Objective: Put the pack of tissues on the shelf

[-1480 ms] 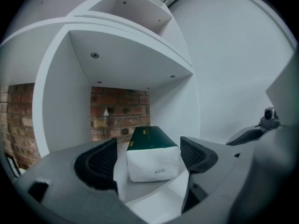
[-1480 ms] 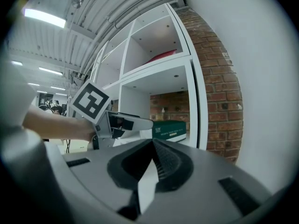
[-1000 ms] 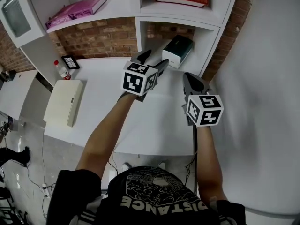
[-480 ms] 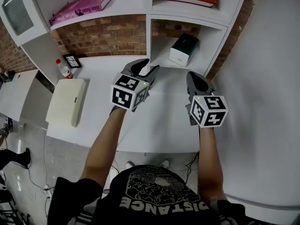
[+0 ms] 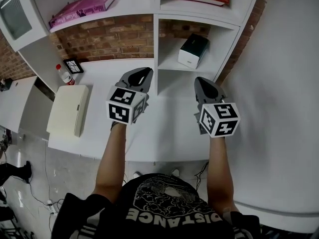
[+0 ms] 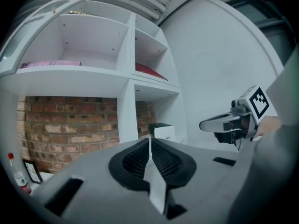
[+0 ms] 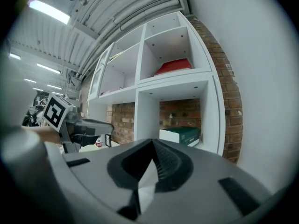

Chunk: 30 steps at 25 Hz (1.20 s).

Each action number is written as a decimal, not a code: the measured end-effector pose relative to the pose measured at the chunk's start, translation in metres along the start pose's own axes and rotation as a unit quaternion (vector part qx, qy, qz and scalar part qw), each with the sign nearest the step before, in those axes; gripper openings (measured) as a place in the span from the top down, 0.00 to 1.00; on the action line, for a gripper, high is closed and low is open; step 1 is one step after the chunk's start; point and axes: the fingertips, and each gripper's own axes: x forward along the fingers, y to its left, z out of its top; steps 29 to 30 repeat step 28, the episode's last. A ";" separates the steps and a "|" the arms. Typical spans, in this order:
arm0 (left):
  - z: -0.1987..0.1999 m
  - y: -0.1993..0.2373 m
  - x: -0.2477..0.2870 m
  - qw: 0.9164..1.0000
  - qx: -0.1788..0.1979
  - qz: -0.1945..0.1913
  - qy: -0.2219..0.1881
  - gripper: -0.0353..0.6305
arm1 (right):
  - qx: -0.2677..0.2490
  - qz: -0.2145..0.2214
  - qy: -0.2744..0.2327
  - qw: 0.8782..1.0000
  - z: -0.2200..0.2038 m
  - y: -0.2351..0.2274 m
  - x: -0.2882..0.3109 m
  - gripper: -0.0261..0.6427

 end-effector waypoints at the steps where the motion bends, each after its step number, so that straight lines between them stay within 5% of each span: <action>1: 0.001 0.002 -0.001 1.000 -0.007 0.002 -0.003 0.92 | -0.001 0.001 0.000 1.000 0.001 0.001 0.000 0.96; 30: 0.003 -0.004 -0.002 1.000 0.000 0.003 -0.001 0.94 | -0.007 0.002 -0.016 1.000 0.015 0.004 0.004 0.96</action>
